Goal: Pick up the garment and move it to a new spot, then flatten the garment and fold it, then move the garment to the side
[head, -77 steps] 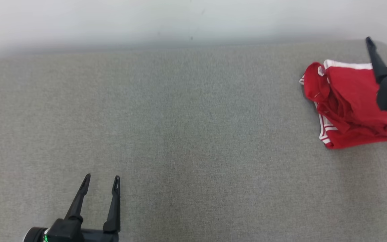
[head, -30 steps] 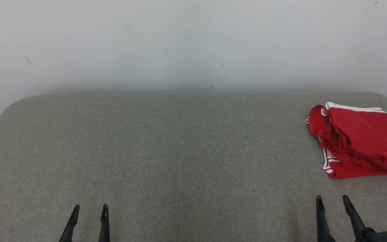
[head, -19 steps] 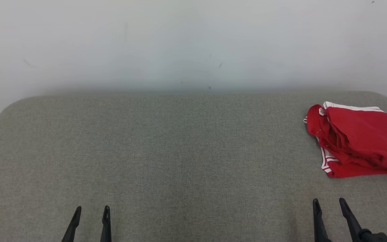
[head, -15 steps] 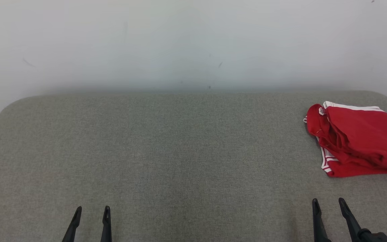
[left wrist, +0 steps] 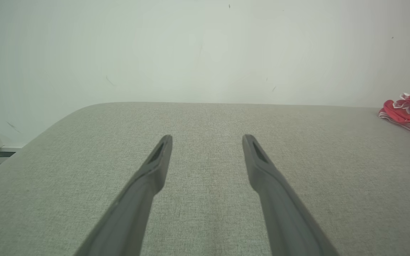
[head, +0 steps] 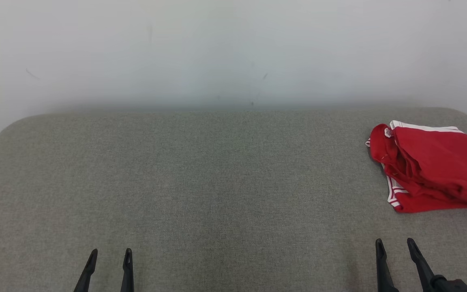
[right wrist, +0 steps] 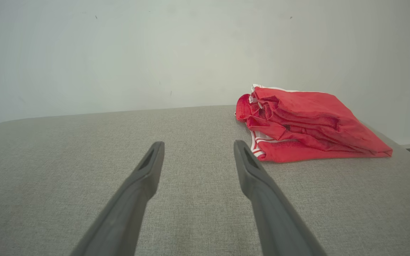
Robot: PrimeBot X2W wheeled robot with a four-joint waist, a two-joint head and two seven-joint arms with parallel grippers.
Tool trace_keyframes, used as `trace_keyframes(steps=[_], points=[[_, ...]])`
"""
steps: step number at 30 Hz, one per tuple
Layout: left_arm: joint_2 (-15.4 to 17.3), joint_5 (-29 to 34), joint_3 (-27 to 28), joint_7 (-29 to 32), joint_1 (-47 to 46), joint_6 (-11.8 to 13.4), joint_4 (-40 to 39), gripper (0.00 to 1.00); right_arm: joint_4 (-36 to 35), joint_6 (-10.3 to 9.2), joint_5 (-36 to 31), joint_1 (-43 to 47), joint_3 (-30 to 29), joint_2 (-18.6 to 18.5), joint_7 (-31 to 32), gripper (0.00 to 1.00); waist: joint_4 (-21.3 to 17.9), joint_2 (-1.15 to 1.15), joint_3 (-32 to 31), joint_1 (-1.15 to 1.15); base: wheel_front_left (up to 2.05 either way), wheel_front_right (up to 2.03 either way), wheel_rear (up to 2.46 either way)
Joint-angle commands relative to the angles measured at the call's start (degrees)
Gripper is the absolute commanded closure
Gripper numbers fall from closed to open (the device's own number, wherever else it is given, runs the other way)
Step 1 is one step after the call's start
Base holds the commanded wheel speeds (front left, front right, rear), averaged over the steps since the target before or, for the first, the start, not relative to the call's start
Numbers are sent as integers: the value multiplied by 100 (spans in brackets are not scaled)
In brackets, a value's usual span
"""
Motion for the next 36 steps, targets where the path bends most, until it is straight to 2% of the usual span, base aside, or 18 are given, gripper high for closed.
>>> trace_keyframes(steps=[1,5,6,12,36], points=[[-8,17,9,-12,28,8,-11,0,4,-13,3,-19,10,14,-3,0,-2,0,5,0,0,0,0],[-8,-15,18,-12,18,10,-18,0,5,-13,-3,-17,-4,14,-3,0,2,0,12,0,0,0,0],[-3,-22,-5,0,2,0,4,100,18,1,7,-9,-2,2,0,100,1,0,13,0,0,0,0],[-19,-170,-55,30,31,-2,186,100,224,1,157,54,-8,12,41,100,0,0,14,0,0,0,0],[116,-2895,-147,571,-177,-1,140,100,-124,-2,2793,73,-135,10,637,100,6,0,28,0,0,0,0]])
